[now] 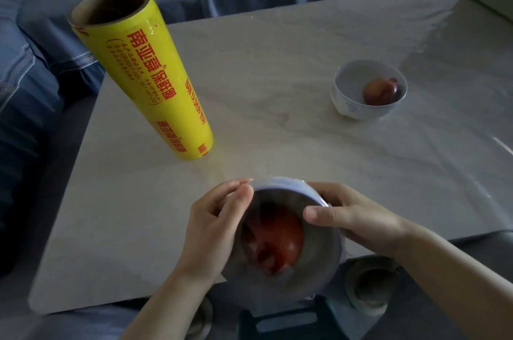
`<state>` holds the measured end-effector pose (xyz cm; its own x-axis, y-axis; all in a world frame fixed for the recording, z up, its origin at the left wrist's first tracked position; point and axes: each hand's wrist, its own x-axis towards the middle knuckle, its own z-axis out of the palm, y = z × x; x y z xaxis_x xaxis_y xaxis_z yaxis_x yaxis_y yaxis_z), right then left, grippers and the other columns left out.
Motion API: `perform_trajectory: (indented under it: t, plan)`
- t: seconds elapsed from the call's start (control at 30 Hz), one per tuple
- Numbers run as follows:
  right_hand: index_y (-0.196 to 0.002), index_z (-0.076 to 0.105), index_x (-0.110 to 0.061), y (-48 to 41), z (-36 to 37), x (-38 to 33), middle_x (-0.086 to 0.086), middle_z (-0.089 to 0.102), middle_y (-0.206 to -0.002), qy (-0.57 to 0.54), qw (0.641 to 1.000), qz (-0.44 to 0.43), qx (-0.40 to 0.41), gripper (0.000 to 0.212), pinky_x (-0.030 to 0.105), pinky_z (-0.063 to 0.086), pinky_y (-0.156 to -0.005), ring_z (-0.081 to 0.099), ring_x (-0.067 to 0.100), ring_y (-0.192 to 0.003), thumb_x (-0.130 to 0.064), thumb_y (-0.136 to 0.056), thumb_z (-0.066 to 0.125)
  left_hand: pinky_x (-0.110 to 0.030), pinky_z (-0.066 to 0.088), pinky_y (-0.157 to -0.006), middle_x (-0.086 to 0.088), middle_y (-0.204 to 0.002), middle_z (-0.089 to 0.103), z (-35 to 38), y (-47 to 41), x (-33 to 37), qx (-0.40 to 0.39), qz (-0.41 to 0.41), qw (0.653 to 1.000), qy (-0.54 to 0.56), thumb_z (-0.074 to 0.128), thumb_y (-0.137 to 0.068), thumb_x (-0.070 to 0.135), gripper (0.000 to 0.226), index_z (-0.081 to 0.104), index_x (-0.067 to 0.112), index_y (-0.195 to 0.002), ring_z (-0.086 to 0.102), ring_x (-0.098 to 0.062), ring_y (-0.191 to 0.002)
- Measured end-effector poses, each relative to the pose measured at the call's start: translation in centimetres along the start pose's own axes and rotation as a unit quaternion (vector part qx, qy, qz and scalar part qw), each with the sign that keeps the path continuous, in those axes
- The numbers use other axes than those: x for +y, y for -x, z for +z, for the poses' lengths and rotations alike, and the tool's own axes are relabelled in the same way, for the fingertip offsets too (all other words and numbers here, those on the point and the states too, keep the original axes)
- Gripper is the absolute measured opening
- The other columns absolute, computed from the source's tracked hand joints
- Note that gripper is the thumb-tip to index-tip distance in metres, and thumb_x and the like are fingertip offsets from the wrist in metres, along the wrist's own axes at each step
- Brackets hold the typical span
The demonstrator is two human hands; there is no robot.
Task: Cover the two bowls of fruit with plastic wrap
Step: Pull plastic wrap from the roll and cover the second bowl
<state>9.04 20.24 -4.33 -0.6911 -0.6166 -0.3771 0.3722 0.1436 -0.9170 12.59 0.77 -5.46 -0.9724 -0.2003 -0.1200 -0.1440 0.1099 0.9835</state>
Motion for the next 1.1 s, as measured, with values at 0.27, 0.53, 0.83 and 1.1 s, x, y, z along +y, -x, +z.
perform_trajectory:
  t: [0.27, 0.53, 0.83, 1.1]
  plan:
    - [-0.077, 0.072, -0.009, -0.6, -0.6, -0.4, 0.009, 0.071, -0.075, 0.007, 0.998, 0.029, 0.059, 0.048, 0.029, 0.052, -0.065, 0.067, 0.021, -0.069, -0.048, -0.050, 0.067, -0.037, 0.045, -0.092, -0.014, -0.087, 0.070, -1.2, -2.4, 0.4, -0.230, -0.156, 0.960, -0.022, 0.055, -0.077, 0.047, 0.036, 0.073, 0.016, -0.080, 0.063, -0.017, -0.108]
    - [-0.099, 0.070, -0.012, -1.0, -0.3, -2.1, 0.009, 0.074, -0.095, 0.059, 0.995, 0.064, 0.047, 0.059, 0.030, 0.056, -0.078, 0.070, 0.021, -0.087, -0.043, -0.051, 0.080, -0.037, 0.052, -0.090, -0.004, -0.100, 0.074, 0.9, -1.5, 1.9, -0.241, -0.078, 0.967, -0.015, 0.061, -0.066, 0.060, 0.050, 0.074, 0.023, -0.097, 0.067, -0.020, -0.100]
    - [-0.084, 0.075, -0.017, 0.1, -2.1, -4.8, 0.001, 0.075, -0.088, 0.212, 0.971, 0.046, 0.097, 0.066, 0.035, 0.052, -0.093, 0.068, 0.015, -0.089, -0.069, -0.048, 0.057, -0.022, 0.051, -0.069, 0.007, -0.074, 0.071, 0.6, -0.3, 1.0, -0.096, -0.045, 0.994, -0.001, 0.070, -0.067, 0.055, 0.035, 0.073, 0.022, -0.078, 0.064, -0.011, -0.079]
    - [-0.079, 0.074, -0.025, -0.8, -1.7, -5.3, -0.005, 0.073, -0.080, 0.282, 0.954, 0.092, 0.039, 0.021, 0.016, 0.048, -0.072, 0.059, 0.000, -0.071, -0.043, -0.076, 0.064, -0.010, 0.050, -0.063, 0.014, -0.077, 0.072, 0.1, 0.2, 1.2, -0.099, -0.039, 0.994, -0.015, 0.073, -0.061, 0.051, 0.025, 0.071, 0.030, -0.075, 0.066, -0.002, -0.078]
